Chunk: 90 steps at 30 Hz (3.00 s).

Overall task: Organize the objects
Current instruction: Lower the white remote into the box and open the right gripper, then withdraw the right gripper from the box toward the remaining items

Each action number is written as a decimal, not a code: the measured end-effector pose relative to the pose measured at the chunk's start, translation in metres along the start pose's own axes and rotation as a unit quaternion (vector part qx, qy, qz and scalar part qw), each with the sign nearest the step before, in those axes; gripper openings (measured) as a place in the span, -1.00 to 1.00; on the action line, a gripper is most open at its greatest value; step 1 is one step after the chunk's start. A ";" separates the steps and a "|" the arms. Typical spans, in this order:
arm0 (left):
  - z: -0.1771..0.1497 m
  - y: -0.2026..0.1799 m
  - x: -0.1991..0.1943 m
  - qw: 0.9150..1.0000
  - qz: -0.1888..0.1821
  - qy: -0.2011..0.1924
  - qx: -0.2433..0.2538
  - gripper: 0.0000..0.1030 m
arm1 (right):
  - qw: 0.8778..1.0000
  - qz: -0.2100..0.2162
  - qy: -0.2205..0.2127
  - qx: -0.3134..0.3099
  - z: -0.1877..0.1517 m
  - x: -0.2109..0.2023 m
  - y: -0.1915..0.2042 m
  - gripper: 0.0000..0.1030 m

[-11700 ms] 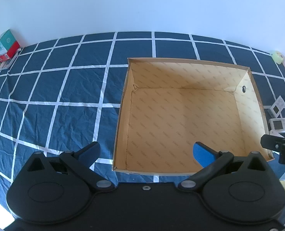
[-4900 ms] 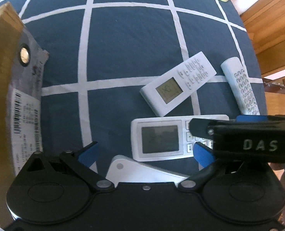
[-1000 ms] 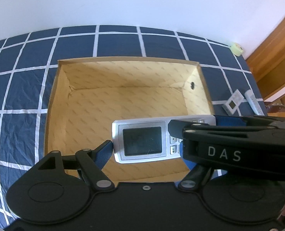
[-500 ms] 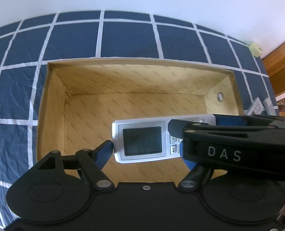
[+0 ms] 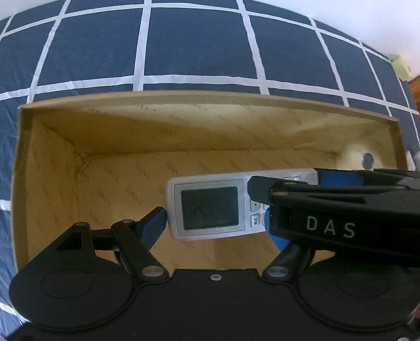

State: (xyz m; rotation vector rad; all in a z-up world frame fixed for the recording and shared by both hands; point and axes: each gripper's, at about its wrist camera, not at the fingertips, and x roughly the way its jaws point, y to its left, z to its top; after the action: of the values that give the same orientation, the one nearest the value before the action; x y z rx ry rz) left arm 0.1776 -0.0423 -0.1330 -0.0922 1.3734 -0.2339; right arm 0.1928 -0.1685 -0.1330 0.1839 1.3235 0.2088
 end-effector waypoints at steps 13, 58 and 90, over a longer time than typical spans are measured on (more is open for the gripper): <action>0.023 0.005 0.024 1.000 -0.001 0.007 0.005 0.44 | 1.000 -0.001 0.004 0.010 0.018 0.024 -0.009 0.29; -0.011 -0.018 -0.064 0.999 0.015 -0.042 0.027 0.54 | 0.997 0.008 -0.069 0.013 -0.014 -0.076 0.008 0.35; -0.118 -0.131 -0.136 0.986 0.004 -0.096 0.136 1.00 | 0.978 -0.063 -0.161 0.115 -0.149 -0.223 -0.081 1.00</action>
State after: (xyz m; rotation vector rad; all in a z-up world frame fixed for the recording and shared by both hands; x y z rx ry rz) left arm 0.0238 -0.1318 0.0006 0.1153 1.1396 -0.3939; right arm 0.0006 -0.3016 0.0209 0.3153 1.0297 -0.0814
